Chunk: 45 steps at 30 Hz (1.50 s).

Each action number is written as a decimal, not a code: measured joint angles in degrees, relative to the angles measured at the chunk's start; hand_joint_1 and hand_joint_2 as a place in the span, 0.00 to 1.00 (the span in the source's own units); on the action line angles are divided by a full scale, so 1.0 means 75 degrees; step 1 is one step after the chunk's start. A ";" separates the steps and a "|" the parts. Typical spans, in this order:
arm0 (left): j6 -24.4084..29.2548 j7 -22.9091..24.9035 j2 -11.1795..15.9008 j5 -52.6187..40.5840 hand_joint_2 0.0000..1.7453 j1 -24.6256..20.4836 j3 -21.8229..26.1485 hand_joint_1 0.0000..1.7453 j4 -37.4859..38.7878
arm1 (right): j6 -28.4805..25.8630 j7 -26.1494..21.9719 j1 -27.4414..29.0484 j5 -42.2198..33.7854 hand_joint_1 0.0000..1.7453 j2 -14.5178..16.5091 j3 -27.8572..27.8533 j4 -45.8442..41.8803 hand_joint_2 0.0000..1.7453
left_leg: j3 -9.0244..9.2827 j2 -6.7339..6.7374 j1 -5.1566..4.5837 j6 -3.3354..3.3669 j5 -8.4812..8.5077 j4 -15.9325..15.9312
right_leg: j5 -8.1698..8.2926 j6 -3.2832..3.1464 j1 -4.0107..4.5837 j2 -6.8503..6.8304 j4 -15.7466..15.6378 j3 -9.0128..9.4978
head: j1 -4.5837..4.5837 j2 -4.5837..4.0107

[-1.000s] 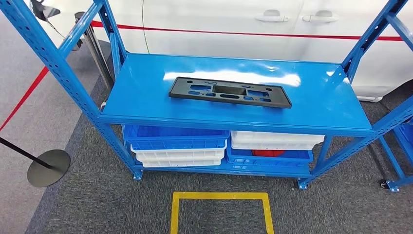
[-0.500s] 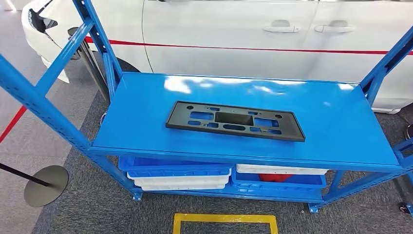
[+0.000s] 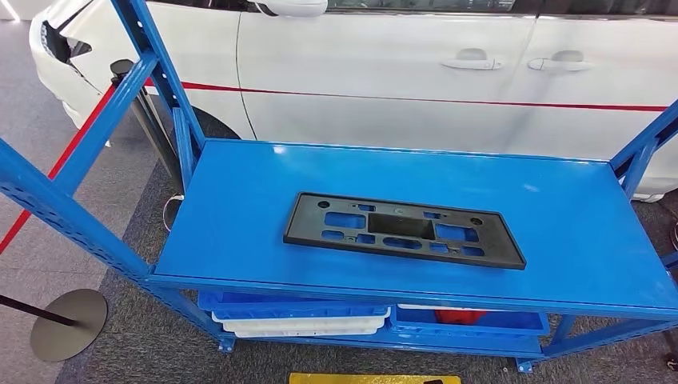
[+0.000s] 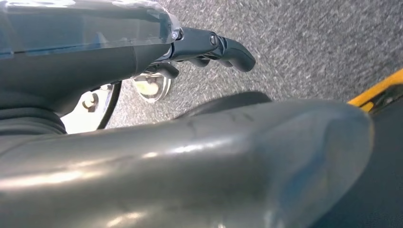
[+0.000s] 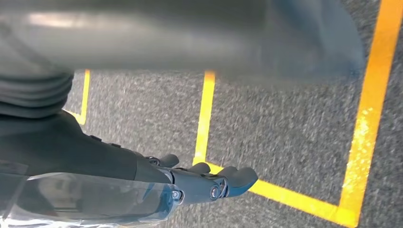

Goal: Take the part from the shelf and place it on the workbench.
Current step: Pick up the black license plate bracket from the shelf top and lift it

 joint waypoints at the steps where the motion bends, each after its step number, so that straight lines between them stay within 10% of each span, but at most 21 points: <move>1: -0.0001 -0.0015 0.0001 0.0003 0.00 -0.0005 0.0000 0.00 0.0000 | -0.0012 -0.0047 -0.0002 -0.0039 0.00 0.0000 -0.0022 0.0000 1.00 | 0.0001 -0.0002 -0.0006 0.0020 -0.0020 0.0000 | -0.0005 0.0004 -0.0003 -0.0004 -0.0025 0.0014 | -0.0001 0.0000; 13: -0.0045 -0.0047 0.0001 -0.0010 0.00 -0.0074 -0.0023 0.00 0.0000 | -0.0187 -0.0149 -0.0004 -0.0142 0.00 -0.0004 -0.0219 0.0000 1.00 | 0.0037 0.0002 -0.0037 0.0117 -0.0090 0.0002 | -0.0047 0.0126 -0.0029 -0.0020 -0.0169 0.0098 | -0.0001 0.0000; 17: -0.0097 -0.0047 0.0001 -0.0004 0.00 -0.0100 -0.0093 0.00 0.0000 | -0.0282 -0.0151 0.0000 -0.0181 0.00 -0.0005 -0.0269 0.0000 0.00 | 0.0064 0.0003 -0.0033 0.0116 -0.0089 -0.0001 | -0.0049 0.0132 -0.0022 -0.0022 -0.0168 0.0120 | -0.0001 0.0000; 28: 0.0017 -0.0073 0.0038 0.0031 0.00 -0.0135 -0.0197 0.00 0.0003 | -0.0812 -0.0108 0.0018 -0.0661 0.00 -0.0031 -0.0744 -0.0006 0.00 | 0.0155 0.0014 -0.0043 0.0220 -0.0094 -0.0106 | -0.0142 0.0240 -0.0071 -0.0040 -0.0095 0.0142 | 0.0000 0.0000; 33: 0.0338 0.0058 0.0082 0.0141 0.00 -0.0116 -0.0274 0.00 0.0012 | -0.0818 -0.0181 0.0021 -0.1006 0.00 -0.0189 -0.1027 -0.0012 0.00 | 0.0252 0.0038 0.0002 0.0273 -0.0079 -0.0223 | -0.0962 0.0299 -0.0110 -0.0069 0.1928 -0.0968 | 0.0000 0.0000; 35: 0.0667 0.0093 0.0138 0.0398 0.00 -0.0021 -0.0262 0.00 0.0025 | -0.0661 -0.0223 0.0022 -0.1215 0.00 -0.0276 -0.1198 -0.0015 0.00 | 0.0293 0.0029 0.0018 0.0224 -0.0115 -0.0209 | -0.0636 0.0328 -0.0156 -0.0073 0.1832 -0.1046 | 0.0001 0.0000; 38: 0.1053 0.0036 0.0258 0.0817 0.00 0.0130 -0.0133 0.00 0.0052 | -0.0565 -0.0113 0.0003 -0.1575 0.00 -0.0348 -0.1484 -0.0019 0.00 | 0.0344 0.0014 0.0039 0.0081 -0.0216 -0.0114 | 0.0145 0.0326 -0.0207 -0.0073 0.0427 -0.0495 | 0.0000 0.0000; 45: 0.0929 0.0024 0.0429 0.0858 0.00 0.0246 0.0044 0.00 0.0079 | -0.0798 -0.0575 -0.0098 -0.3063 0.00 -0.0419 -0.2590 -0.0063 0.00 | 0.0088 0.0016 0.0068 -0.0225 -0.0646 0.0506 | 0.0243 -0.0049 -0.0159 -0.0071 0.0094 -0.0397 | -0.0001 0.0000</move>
